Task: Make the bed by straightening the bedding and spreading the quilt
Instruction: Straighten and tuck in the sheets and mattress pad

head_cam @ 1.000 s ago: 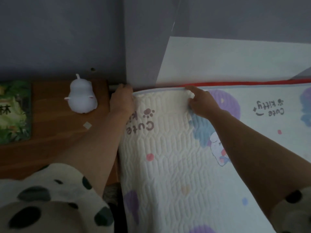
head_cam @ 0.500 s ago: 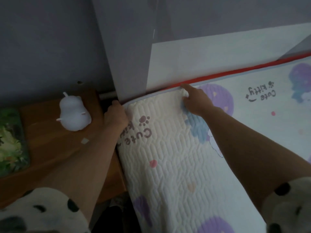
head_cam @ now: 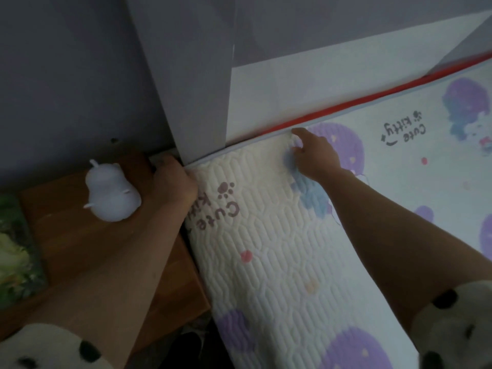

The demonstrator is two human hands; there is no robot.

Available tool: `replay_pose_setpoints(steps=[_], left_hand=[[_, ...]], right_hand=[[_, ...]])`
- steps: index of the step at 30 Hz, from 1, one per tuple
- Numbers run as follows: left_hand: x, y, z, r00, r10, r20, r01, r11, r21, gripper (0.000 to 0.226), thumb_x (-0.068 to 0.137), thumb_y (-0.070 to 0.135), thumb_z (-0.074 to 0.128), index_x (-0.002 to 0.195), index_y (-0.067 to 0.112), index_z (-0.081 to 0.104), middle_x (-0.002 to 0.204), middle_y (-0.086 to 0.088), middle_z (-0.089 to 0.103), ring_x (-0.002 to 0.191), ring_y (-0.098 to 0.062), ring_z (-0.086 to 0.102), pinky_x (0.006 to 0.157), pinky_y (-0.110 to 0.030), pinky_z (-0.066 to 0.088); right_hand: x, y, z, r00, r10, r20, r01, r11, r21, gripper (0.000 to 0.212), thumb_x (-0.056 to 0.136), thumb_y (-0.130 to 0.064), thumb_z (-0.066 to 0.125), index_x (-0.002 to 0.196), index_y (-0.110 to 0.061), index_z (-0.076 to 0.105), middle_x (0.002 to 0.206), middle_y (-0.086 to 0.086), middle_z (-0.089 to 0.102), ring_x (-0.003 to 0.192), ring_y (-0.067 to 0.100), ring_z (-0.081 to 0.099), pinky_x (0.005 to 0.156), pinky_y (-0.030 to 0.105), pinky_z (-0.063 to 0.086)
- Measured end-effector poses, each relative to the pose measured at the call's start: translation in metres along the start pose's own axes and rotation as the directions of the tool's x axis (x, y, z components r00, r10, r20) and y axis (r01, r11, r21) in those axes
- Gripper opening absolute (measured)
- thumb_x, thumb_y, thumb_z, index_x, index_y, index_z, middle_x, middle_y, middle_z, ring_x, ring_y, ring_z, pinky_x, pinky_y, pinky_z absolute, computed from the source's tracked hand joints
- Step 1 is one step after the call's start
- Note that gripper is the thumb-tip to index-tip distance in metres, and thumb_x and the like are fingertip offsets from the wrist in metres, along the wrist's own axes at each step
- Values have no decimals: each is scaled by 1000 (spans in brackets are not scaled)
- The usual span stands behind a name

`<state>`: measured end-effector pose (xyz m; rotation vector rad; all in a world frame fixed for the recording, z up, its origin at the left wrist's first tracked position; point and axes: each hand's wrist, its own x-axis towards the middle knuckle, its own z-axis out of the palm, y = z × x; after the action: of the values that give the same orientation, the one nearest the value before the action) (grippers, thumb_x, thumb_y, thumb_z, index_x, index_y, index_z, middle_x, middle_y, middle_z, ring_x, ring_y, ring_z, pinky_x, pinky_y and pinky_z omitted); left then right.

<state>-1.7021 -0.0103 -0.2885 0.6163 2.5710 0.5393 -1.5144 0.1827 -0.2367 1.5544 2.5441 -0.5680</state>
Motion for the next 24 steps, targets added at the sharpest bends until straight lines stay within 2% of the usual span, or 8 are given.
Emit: replay_pose_setpoints(steps=[3, 5, 9, 13, 16, 20, 24], left_hand=[[-16, 2, -2, 977, 177, -116, -155, 973, 173, 38, 80, 16, 53, 112, -5, 47, 118, -28, 49, 107, -42, 48, 85, -47, 42], [-24, 5, -6, 978, 191, -87, -171, 965, 197, 39, 81, 17, 53, 113, -4, 46, 117, -27, 49, 104, -42, 49, 80, -47, 44], [-30, 20, -7, 980, 193, 42, -197, 937, 289, 37, 88, 21, 49, 117, -2, 47, 120, -22, 50, 109, -36, 49, 82, -42, 46], [-30, 47, -5, 956, 290, 50, -293, 926, 237, 30, 88, 20, 47, 112, 2, 51, 117, -18, 53, 110, -32, 50, 83, -41, 49], [-27, 64, -7, 918, 387, 85, -396, 894, 209, 23, 88, 13, 47, 107, 2, 53, 117, -19, 52, 113, -33, 47, 89, -41, 40], [-23, 84, 0, 853, 508, 121, -522, 832, 185, 18, 85, 7, 50, 102, 2, 55, 112, -19, 54, 109, -35, 48, 84, -42, 38], [-14, 107, 16, 798, 585, 144, -602, 765, 227, 24, 82, 1, 52, 106, 3, 57, 113, -18, 55, 107, -37, 50, 86, -42, 40]], right_hand=[[4, 5, -4, 996, 61, -63, -57, 997, 51, 44, 97, -20, 38, 139, -27, 45, 137, 10, 53, 127, 31, 47, 101, 39, 37], [8, 10, -6, 995, 70, -71, -64, 995, 81, 43, 96, -19, 39, 138, -26, 47, 137, 9, 54, 127, 31, 47, 104, 39, 38], [13, 16, -10, 997, 64, -42, -59, 993, 103, 46, 92, -13, 43, 136, -24, 50, 134, 11, 57, 125, 31, 50, 102, 36, 38], [10, 21, -10, 998, 59, 3, -59, 995, 78, 44, 94, -15, 44, 137, -24, 49, 134, 10, 57, 123, 30, 51, 99, 36, 40], [10, 27, -15, 999, 36, -2, -36, 997, 74, 45, 95, -15, 45, 138, -23, 48, 135, 10, 56, 123, 30, 51, 100, 36, 41], [14, 35, -26, 999, 42, -17, -41, 996, 83, 47, 93, -12, 45, 139, -22, 48, 128, 12, 61, 119, 29, 54, 99, 35, 42], [23, 44, -32, 999, 14, -37, -12, 998, 55, 49, 92, -10, 45, 139, -22, 49, 126, 13, 62, 120, 29, 54, 97, 32, 40]])
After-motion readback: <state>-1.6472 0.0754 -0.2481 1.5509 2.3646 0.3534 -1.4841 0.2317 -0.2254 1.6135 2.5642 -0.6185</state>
